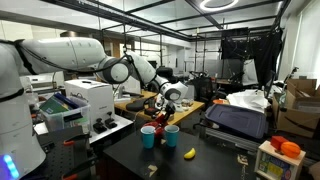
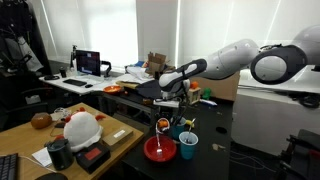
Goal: Pick the blue cup and pour some of its contents in the bowl
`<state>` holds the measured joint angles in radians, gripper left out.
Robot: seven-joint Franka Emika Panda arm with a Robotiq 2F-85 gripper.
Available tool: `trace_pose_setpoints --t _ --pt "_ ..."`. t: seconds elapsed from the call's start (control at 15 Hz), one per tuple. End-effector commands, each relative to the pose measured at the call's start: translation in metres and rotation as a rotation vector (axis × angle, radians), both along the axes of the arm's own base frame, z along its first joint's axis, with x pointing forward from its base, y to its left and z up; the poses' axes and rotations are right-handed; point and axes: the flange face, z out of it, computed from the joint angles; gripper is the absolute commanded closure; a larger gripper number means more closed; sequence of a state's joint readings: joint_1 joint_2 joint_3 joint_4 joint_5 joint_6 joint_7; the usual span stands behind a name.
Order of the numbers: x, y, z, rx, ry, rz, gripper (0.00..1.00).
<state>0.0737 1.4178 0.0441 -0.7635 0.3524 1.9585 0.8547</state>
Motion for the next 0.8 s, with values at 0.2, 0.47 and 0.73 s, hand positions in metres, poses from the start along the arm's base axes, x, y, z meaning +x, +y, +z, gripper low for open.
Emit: trace_pose_setpoints --t 0.2,0.47,0.73 --pt "0.0065 0.0027 0.0083 -0.043 -0.014 -0.012 0.92" --pt "0.0075 0.0010 0.0076 -0.064 -0.027 -0.014 0.92" --pt "0.0081 0.0019 0.0032 -0.104 -0.050 -0.021 0.92"
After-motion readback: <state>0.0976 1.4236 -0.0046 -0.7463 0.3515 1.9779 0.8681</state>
